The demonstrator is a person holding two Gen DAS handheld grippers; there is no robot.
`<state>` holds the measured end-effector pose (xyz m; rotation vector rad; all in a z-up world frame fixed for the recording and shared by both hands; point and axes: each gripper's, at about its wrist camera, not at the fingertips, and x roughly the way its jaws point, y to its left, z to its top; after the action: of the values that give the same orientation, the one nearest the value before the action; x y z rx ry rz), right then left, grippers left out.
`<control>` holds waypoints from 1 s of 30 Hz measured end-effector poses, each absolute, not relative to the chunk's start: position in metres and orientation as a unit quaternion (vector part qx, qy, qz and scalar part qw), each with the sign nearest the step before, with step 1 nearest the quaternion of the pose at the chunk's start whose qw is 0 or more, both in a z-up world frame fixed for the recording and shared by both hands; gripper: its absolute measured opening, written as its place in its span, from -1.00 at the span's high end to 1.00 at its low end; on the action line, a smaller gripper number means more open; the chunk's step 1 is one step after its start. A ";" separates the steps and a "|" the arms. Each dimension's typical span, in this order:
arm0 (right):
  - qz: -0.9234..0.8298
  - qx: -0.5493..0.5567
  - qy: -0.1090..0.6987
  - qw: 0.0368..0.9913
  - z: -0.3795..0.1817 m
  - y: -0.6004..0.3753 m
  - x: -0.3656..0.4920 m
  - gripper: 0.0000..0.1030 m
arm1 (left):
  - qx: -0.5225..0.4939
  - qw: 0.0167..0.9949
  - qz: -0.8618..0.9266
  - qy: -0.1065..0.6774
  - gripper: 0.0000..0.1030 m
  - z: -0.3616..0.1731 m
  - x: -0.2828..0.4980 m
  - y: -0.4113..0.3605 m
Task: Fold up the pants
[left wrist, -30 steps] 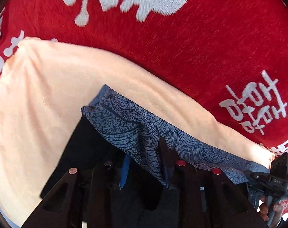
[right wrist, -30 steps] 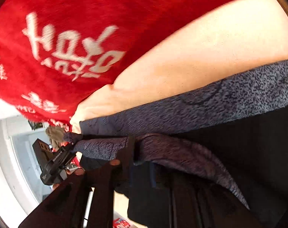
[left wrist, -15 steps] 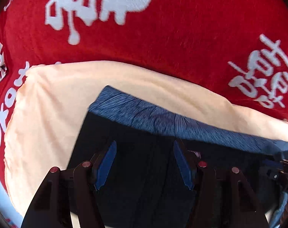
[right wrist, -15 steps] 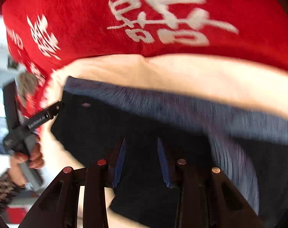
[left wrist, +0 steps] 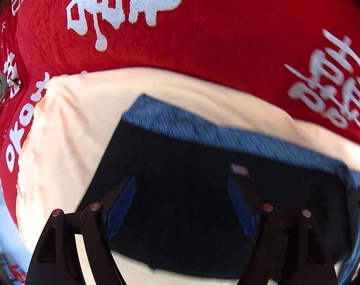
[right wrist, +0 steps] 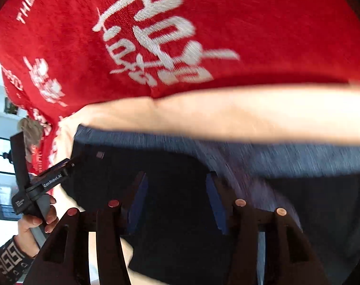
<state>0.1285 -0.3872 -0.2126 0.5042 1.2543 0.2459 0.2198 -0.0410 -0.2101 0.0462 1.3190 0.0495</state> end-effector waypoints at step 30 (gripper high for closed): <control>-0.101 0.345 0.553 0.751 -0.223 -0.478 -0.264 -0.14 | 0.054 0.732 -0.231 0.638 -0.55 -0.169 0.014 -0.225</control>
<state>-0.2641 -0.4783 -0.2234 0.7535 1.2090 -0.2200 0.0139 -0.2252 -0.1692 0.1190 1.4045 -0.5083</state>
